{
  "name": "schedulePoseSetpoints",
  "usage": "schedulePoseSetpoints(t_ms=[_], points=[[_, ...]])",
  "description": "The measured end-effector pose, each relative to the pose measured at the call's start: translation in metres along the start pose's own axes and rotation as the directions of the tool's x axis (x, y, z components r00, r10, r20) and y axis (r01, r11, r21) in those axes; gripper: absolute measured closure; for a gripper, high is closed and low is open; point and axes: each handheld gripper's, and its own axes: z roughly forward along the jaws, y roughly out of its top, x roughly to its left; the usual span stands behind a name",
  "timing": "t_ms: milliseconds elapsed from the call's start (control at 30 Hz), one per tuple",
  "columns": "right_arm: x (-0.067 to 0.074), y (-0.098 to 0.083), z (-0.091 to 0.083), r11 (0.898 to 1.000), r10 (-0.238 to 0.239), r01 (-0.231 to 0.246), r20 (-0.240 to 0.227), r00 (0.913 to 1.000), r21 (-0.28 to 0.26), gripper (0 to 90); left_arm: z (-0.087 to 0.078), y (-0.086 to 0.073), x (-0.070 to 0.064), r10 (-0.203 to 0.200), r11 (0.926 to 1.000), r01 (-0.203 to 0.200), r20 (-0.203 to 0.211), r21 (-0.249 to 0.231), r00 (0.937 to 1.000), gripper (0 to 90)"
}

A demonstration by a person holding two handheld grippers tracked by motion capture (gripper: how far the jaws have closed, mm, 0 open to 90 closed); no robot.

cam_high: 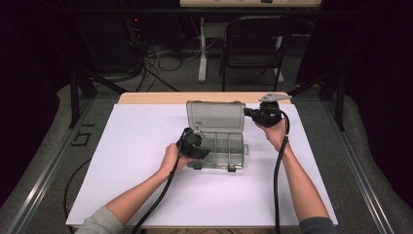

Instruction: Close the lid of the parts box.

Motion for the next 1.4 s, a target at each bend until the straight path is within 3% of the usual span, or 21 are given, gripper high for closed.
schedulePoseSetpoints(t_ms=[800,1100,1400], points=[[0.005,-0.014,-0.015,1.000,-0.021,0.020,-0.055,0.9983,-0.021,90.0,0.003,-0.001,-0.002,-0.043,0.9987,0.043,0.005,-0.027,0.9991,47.4],[0.007,-0.022,-0.016,1.000,-0.021,0.019,-0.067,0.9975,-0.024,90.0,-0.002,-0.001,0.000,-0.035,0.9981,0.036,0.023,-0.050,0.9991,46.6],[0.008,-0.024,-0.014,0.999,-0.027,0.026,-0.072,0.9970,-0.019,90.0,-0.016,0.001,-0.001,-0.021,0.9948,0.025,0.042,-0.098,0.9989,36.4]])
